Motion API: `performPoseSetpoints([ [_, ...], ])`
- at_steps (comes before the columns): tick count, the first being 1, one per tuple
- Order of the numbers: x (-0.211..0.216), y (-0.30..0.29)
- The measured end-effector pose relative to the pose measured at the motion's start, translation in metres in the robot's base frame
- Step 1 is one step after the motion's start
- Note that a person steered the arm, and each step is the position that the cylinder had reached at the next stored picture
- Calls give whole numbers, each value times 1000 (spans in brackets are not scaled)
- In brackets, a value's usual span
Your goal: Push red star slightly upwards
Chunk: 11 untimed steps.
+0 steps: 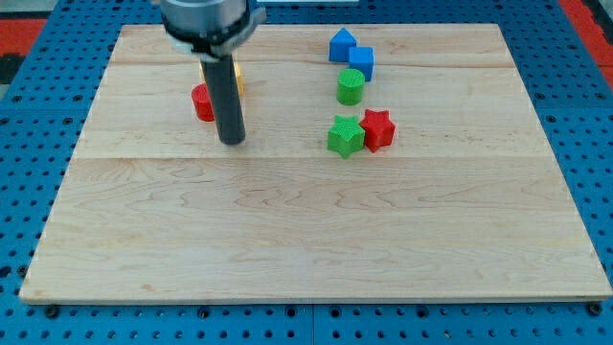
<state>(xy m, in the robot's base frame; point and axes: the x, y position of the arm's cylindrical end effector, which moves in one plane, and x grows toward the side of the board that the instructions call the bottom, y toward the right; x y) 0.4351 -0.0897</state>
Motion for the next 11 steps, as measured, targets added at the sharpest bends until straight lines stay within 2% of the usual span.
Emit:
performPoseSetpoints([
  [1,32,43],
  [2,40,130],
  [3,38,184],
  [5,6,187],
  [9,-25,189],
  [11,-28,222],
])
